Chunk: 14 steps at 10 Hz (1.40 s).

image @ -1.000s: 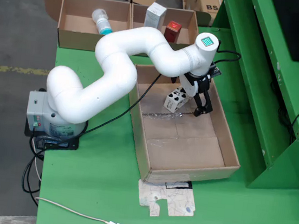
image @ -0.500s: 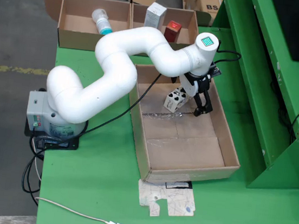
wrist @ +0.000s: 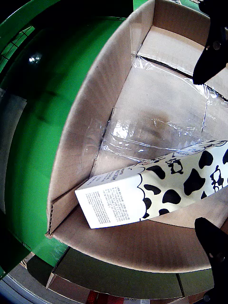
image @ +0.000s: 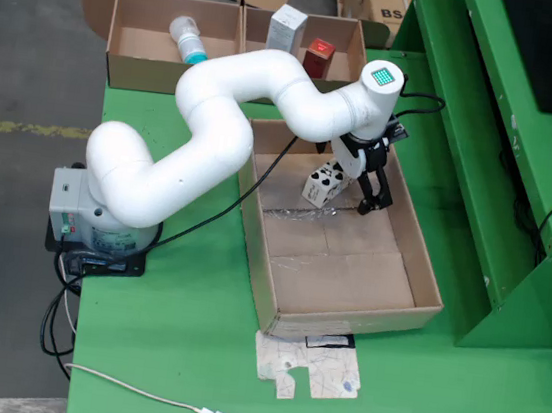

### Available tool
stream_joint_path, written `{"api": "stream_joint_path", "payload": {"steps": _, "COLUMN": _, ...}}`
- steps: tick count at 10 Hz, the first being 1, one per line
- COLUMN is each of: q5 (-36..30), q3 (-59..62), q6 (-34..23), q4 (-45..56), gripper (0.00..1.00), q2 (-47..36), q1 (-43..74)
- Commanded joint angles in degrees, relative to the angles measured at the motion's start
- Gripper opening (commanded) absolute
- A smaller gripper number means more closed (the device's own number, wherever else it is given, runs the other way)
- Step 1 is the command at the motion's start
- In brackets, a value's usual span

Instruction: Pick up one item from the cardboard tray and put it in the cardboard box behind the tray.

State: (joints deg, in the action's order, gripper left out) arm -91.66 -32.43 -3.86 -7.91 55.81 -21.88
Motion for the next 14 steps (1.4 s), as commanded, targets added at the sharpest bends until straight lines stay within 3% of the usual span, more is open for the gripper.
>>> {"api": "stream_joint_path", "payload": {"steps": 1, "q5": -0.3, "q3": 1.4, "q6": -0.4, "q4": -0.7, "gripper": 1.0, "q2": -1.7, "q1": 0.4}}
{"api": "stream_joint_path", "payload": {"steps": 6, "q5": -0.3, "q3": 1.4, "q6": -0.4, "q4": -0.7, "gripper": 1.0, "q2": -1.7, "q1": 0.4}}
{"api": "stream_joint_path", "payload": {"steps": 7, "q5": -0.9, "q3": 8.2, "q6": -1.1, "q4": 2.4, "gripper": 1.0, "q2": 3.3, "q1": 0.3}}
{"api": "stream_joint_path", "payload": {"steps": 8, "q5": -0.9, "q3": 8.2, "q6": -1.1, "q4": 2.4, "gripper": 1.0, "q2": 3.3, "q1": 0.3}}
{"api": "stream_joint_path", "payload": {"steps": 10, "q5": -2.2, "q3": 32.4, "q6": -2.2, "q4": 13.3, "gripper": 1.0, "q2": 17.4, "q1": 0.9}}
{"api": "stream_joint_path", "payload": {"steps": 14, "q5": -3.3, "q3": 32.4, "q6": -2.7, "q4": 8.9, "gripper": 1.0, "q2": 21.9, "q1": 1.2}}
